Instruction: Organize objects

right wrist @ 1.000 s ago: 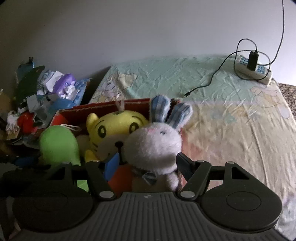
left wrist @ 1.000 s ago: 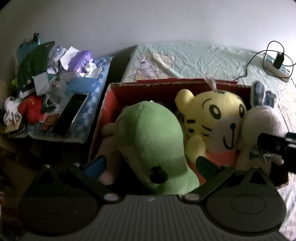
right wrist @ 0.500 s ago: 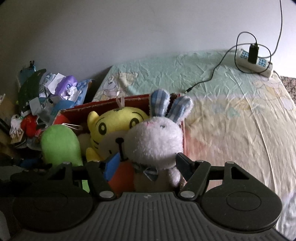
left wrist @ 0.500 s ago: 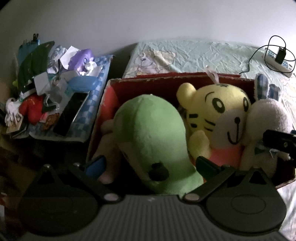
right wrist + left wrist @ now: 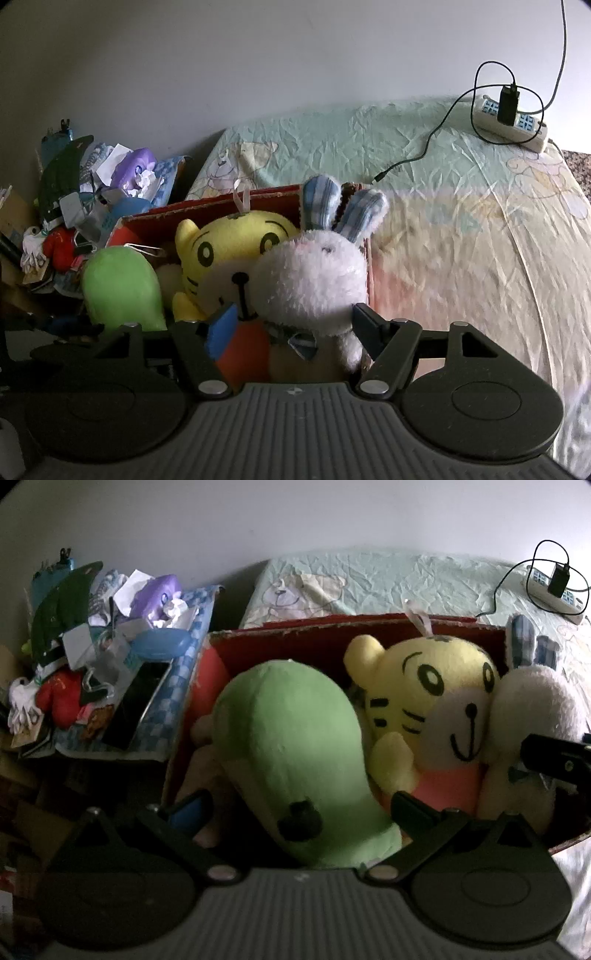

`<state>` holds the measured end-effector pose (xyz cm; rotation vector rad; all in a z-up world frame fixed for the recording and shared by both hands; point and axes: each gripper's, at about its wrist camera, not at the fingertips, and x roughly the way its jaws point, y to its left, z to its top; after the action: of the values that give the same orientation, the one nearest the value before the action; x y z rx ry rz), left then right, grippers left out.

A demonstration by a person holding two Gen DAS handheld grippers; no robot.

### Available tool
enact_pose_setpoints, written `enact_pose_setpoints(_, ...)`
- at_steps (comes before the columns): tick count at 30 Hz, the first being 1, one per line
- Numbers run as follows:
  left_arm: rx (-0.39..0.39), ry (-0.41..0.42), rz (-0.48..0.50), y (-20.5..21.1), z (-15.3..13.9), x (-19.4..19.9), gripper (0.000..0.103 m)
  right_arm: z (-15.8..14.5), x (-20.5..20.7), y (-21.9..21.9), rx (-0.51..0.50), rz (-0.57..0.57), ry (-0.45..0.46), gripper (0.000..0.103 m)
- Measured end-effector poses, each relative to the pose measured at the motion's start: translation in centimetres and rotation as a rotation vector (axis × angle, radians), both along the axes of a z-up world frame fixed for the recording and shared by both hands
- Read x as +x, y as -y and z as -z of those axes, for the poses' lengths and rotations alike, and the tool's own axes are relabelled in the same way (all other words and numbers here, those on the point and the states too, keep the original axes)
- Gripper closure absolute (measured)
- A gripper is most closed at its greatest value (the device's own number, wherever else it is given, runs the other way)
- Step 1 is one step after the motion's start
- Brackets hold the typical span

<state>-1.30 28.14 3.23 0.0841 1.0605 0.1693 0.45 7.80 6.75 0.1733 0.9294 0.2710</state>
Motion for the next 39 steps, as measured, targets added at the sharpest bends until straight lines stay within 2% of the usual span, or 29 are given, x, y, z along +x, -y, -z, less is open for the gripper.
enact_pose_setpoints(18, -0.003, -0.003, 0.012, 0.1, 0.4, -0.3, 0.000, 0.8, -0.7, -0.4, -0.003, -0.003, -0.030, 0.032)
enact_pose_setpoints(26, -0.040, -0.020, 0.019, 0.2, 0.8, -0.5, 0.000, 0.9, -0.6, -0.4, -0.004, -0.006, -0.032, 0.031)
enact_pose_setpoints(39, -0.055, -0.033, 0.015, 0.0, 1.1, -0.2, 0.000, 1.0, -0.3, -0.6, -0.025, -0.008, -0.035, 0.032)
